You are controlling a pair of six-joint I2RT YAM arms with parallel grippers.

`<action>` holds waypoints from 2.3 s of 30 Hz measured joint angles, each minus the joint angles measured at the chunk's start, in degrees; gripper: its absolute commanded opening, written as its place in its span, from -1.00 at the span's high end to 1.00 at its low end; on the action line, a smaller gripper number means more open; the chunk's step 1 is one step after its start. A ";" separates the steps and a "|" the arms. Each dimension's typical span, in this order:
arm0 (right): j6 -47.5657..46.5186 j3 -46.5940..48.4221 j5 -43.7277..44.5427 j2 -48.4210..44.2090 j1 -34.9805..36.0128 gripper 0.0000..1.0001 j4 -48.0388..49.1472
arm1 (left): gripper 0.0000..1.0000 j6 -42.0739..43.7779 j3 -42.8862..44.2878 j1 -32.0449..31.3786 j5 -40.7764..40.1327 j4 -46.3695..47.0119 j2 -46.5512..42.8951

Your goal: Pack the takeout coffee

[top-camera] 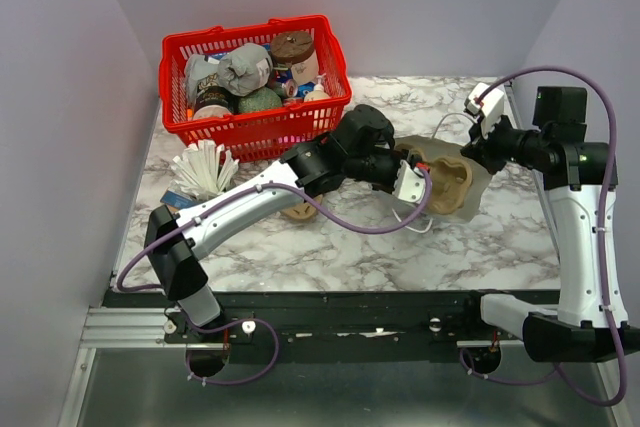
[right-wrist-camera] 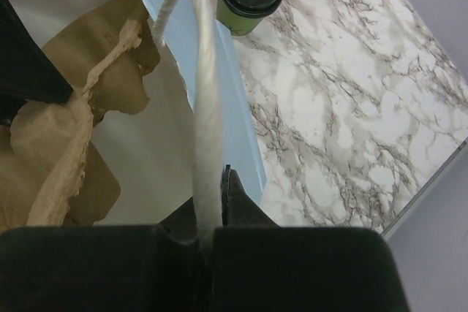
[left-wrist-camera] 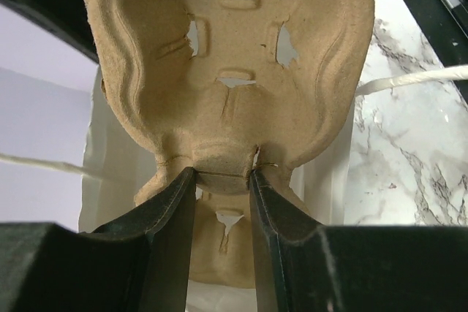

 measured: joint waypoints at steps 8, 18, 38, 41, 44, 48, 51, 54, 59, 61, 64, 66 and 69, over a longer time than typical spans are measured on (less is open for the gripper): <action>1.42 0.46 -1.27 0.37 0.46 0.99 0.20 | 1.00 1.38 0.04 -1.36 -1.27 0.52 1.40; 1.33 0.48 -1.36 0.04 2.14 0.99 0.15 | 1.00 3.10 3.17 -3.89 -9.11 -0.55 7.34; 2.49 2.67 2.93 2.05 2.89 0.99 -0.15 | 1.00 9.14 20.33 -7.50 -21.88 -20.50 12.50; 2.64 4.20 2.93 2.82 3.02 0.99 -0.79 | 1.00 10.27 21.22 -7.48 -22.86 -22.40 13.18; 2.64 4.42 2.93 2.84 3.37 0.99 -1.64 | 1.00 11.30 21.44 -7.50 -23.93 -23.50 13.60; 2.60 4.39 2.91 2.82 3.76 0.99 -2.47 | 1.00 11.96 21.44 -7.50 -25.20 -23.82 13.94; 2.49 4.17 2.93 2.73 4.11 0.99 -2.84 | 1.00 12.11 21.44 -7.54 -26.03 -23.82 14.49; 2.40 3.72 2.95 2.67 4.13 0.99 -3.08 | 1.00 12.13 21.44 -7.67 -26.84 -23.82 14.91; 2.38 3.61 2.99 2.67 4.13 0.99 -3.28 | 1.00 11.65 21.49 -7.87 -27.98 -23.63 14.99; 2.34 3.61 2.97 2.67 4.13 0.99 -3.30 | 1.00 11.02 21.53 -7.87 -28.17 -23.56 14.99; 1.95 3.61 2.97 2.67 4.13 0.99 -3.32 | 1.00 9.66 21.73 -7.76 -28.30 -23.19 14.97; 1.55 3.61 2.97 2.67 4.13 0.99 -3.32 | 1.00 8.98 21.70 -7.58 -28.37 -22.84 14.91; 1.27 3.61 2.95 2.67 4.13 0.99 -3.37 | 1.00 7.91 21.29 -7.34 -29.07 -21.97 14.64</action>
